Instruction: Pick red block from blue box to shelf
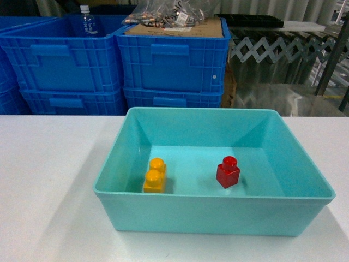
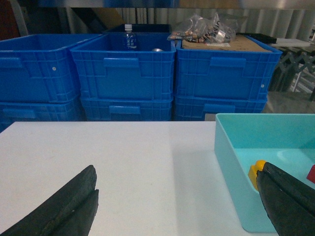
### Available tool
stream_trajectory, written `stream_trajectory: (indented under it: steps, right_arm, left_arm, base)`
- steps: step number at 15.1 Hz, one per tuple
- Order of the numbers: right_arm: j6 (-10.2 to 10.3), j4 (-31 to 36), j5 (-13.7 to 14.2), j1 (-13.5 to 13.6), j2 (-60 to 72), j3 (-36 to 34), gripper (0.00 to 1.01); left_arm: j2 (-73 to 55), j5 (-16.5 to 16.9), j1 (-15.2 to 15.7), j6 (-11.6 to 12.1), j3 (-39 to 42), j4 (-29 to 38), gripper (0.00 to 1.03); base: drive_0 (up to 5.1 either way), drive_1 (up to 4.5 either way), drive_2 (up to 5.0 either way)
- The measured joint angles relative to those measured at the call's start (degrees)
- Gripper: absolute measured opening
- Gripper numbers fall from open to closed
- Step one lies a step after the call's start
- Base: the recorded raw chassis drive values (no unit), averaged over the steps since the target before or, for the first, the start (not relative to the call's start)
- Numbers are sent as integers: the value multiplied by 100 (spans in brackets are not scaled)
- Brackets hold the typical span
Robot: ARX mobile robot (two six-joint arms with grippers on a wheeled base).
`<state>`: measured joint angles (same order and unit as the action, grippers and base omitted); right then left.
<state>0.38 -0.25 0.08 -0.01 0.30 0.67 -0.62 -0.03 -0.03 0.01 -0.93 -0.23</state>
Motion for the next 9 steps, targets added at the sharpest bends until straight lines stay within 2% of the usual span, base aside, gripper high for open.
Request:
stream_trajectory:
  steps: [9]
  right_arm:
    - [0,0,0,0,0,0,98]
  left_arm:
    - [0,2,0,0,0,0,98]
  base:
    - [0,0,0]
